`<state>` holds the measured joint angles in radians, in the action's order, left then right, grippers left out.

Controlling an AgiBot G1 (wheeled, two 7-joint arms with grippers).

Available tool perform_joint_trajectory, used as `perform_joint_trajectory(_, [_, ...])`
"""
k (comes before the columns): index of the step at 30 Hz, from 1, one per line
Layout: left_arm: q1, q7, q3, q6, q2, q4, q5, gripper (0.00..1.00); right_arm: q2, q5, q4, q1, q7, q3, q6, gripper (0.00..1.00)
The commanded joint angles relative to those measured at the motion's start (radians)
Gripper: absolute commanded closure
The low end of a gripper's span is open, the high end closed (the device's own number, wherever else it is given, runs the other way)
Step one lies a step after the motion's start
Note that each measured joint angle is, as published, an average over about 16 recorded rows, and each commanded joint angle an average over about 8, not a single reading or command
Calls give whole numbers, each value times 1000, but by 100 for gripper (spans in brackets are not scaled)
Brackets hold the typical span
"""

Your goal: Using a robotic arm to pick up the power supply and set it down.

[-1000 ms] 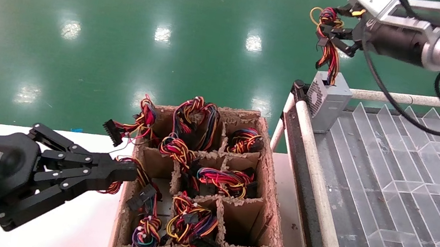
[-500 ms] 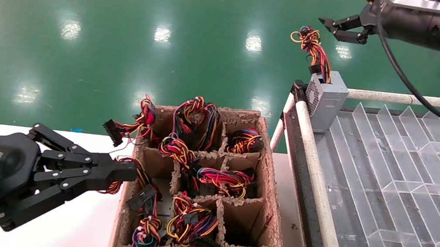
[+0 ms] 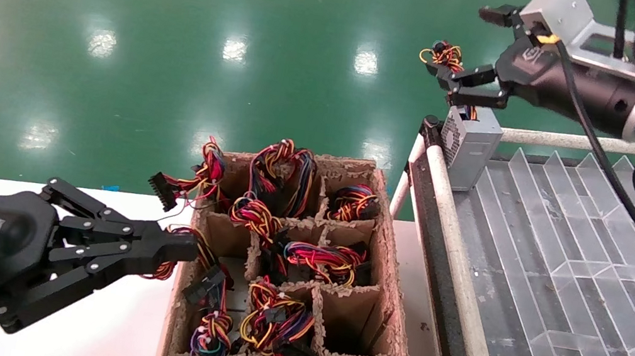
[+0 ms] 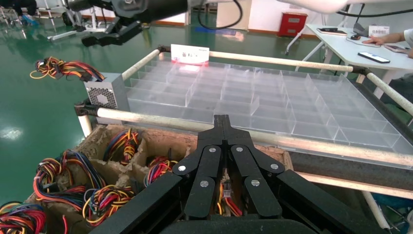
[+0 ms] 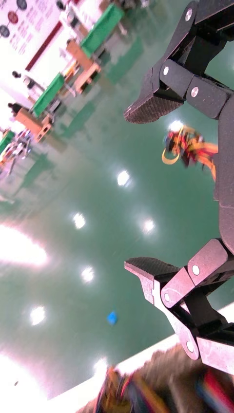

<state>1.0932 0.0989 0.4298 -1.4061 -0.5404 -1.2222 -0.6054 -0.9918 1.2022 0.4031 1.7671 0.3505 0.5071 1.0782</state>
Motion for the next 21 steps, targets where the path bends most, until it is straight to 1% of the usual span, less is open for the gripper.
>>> perform_joint_trajectory(1, [0,0,0,0,0,0,0,0,19,-23,43,-34,-27,-11,21,0])
perform_joint_trajectory(21, [0,0,0,0,0,0,0,0,202,-251,468,-368,-286,-121,222,0])
